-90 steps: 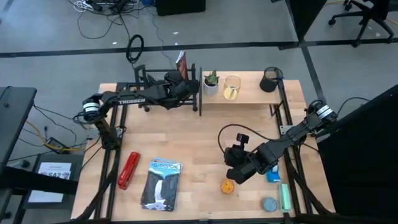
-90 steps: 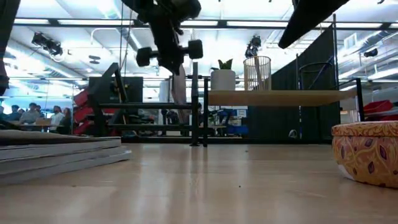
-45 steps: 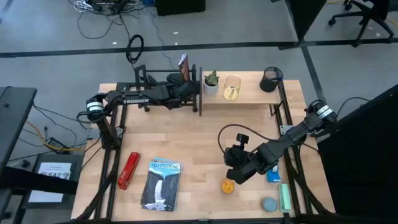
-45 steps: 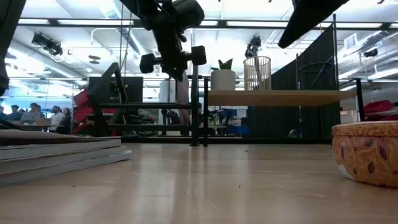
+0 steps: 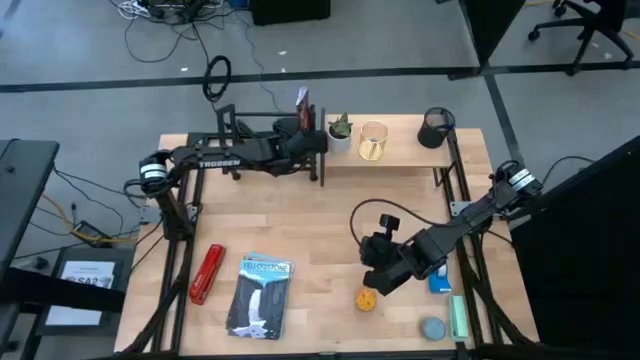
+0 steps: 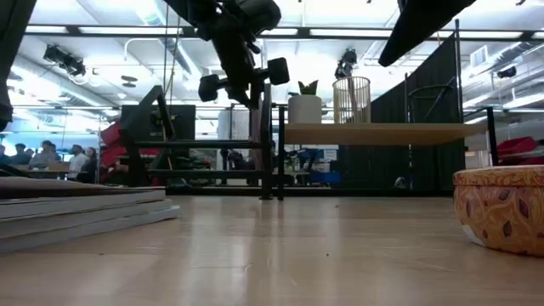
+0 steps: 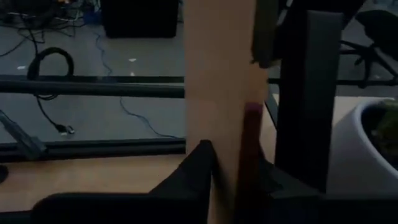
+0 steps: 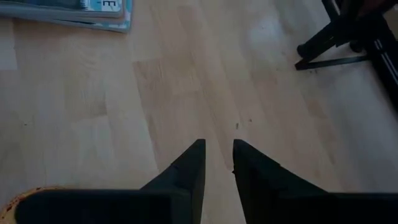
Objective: Stock shelves
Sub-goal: Put the brown book on the black book shelf, then put the blue book on the black book shelf
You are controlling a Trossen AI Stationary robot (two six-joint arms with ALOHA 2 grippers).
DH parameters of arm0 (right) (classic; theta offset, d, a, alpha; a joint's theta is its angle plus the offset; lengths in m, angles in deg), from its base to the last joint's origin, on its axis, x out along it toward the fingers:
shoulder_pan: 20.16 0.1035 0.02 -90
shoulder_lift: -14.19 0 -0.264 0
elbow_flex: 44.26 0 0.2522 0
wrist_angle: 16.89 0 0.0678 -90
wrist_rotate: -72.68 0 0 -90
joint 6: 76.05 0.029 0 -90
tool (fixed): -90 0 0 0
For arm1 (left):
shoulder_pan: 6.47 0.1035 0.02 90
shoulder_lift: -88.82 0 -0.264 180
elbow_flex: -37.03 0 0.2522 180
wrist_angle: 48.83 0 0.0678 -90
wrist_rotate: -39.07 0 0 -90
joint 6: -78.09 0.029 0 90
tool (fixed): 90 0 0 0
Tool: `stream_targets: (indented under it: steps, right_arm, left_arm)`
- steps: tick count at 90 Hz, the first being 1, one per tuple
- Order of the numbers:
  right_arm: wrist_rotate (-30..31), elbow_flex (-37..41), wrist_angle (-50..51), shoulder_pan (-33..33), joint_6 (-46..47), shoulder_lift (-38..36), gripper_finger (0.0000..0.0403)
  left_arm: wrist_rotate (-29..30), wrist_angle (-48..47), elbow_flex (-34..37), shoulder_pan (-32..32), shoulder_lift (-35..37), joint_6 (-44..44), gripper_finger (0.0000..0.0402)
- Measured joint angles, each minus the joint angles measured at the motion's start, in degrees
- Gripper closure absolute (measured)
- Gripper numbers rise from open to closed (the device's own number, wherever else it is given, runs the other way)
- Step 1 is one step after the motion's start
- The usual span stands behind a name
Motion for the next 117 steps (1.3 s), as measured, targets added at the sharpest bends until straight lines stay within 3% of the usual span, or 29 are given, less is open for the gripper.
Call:
stream_targets:
  steps: [27, 93, 117]
  right_arm:
    - [0.15, 0.0, -0.02, -0.05, 0.0, 0.0, 0.0349]
    - [-0.11, -0.02, -2.64, -0.88, -2.03, 0.0, 0.0349]
    - [-0.14, -0.02, -2.63, -1.14, -2.49, 0.0, 0.0349]
  left_arm:
    - [-0.14, 0.72, 0.02, -1.06, 0.22, 5.05, 0.0299]
    - [-0.34, 3.64, -2.9, -2.77, 1.01, 21.24, 0.0296]
    - [0.55, -6.79, -10.23, -2.99, 1.16, 23.83, 0.0296]
